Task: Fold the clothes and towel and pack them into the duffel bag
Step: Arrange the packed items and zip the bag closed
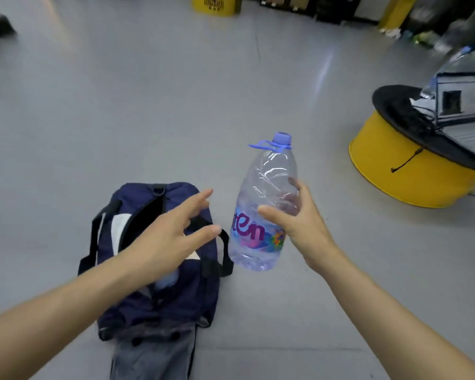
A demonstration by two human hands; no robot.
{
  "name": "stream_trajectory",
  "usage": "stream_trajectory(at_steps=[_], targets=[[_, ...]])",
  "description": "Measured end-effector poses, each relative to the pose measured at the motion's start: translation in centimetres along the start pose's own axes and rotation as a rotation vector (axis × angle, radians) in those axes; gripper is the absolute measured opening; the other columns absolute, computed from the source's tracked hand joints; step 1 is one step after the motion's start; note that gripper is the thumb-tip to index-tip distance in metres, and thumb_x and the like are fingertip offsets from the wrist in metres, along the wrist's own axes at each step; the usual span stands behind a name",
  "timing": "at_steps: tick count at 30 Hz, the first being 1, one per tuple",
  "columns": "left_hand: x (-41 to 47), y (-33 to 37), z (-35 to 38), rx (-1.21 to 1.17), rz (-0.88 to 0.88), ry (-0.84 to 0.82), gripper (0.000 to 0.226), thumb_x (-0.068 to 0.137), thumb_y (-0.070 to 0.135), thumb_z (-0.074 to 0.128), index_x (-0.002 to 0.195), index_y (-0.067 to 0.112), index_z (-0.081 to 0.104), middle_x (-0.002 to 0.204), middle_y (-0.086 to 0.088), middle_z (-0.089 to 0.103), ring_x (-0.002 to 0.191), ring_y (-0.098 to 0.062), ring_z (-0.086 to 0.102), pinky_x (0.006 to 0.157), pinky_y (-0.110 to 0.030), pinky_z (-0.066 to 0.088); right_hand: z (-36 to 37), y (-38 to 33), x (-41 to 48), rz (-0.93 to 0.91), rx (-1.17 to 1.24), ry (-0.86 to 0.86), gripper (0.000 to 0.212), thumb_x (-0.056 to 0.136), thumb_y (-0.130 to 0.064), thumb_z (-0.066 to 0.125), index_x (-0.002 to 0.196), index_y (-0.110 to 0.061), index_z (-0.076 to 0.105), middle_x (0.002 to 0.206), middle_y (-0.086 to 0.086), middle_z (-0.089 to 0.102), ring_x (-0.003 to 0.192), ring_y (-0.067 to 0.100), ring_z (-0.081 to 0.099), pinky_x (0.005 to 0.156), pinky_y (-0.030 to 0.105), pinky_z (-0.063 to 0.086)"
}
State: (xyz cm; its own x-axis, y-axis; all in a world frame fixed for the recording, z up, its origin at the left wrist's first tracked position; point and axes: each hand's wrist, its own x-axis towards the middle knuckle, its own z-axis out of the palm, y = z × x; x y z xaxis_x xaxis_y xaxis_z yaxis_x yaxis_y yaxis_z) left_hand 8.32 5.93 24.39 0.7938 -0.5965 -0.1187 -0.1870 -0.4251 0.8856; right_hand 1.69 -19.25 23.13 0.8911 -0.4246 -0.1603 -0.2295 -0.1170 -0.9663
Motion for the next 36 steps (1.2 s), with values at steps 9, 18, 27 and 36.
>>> stream_trajectory(at_steps=[9,18,27,36], targets=[[-15.9,14.4,-2.7,0.012,0.135,0.275,0.101,0.072,0.044,0.08,0.153,0.05,0.02,0.148,0.022,0.04,0.132,0.009,0.04,0.103,-0.012,0.04,6.2,-17.1,-17.4,-0.229,0.118,0.045,0.088,0.059,-0.046,0.089,0.13,-0.049,0.037,0.123,-0.02,0.056,0.113,-0.003,0.058,0.097,0.036,0.054],[-30.9,18.5,-7.4,-0.154,0.125,0.547,0.091,0.061,0.047,0.081,0.138,0.056,0.033,0.122,0.019,0.063,0.091,0.001,0.068,0.081,-0.023,0.052,10.3,-23.9,-32.3,-0.325,0.207,-0.162,0.055,0.083,-0.049,0.073,0.133,-0.035,0.053,0.112,-0.008,0.065,0.102,0.009,0.069,0.089,0.045,0.059],[-36.2,15.0,-9.3,-0.211,0.099,0.173,0.087,0.08,0.006,0.082,0.146,0.034,0.034,0.134,0.011,0.06,0.117,-0.002,0.062,0.099,-0.027,0.052,8.4,-25.0,-34.4,-0.208,-0.057,-0.526,0.091,0.068,-0.043,0.084,0.147,-0.041,0.038,0.135,-0.012,0.055,0.118,0.005,0.061,0.089,0.041,0.059],[-29.8,7.6,-6.3,-0.104,0.012,0.154,0.094,0.064,0.041,0.087,0.133,0.068,0.03,0.127,0.029,0.057,0.118,-0.007,0.062,0.101,-0.041,0.051,11.1,-18.5,-30.6,-0.244,-0.227,-0.296,0.075,0.074,-0.031,0.088,0.13,-0.044,0.041,0.114,-0.032,0.054,0.097,-0.022,0.056,0.083,0.011,0.046]])
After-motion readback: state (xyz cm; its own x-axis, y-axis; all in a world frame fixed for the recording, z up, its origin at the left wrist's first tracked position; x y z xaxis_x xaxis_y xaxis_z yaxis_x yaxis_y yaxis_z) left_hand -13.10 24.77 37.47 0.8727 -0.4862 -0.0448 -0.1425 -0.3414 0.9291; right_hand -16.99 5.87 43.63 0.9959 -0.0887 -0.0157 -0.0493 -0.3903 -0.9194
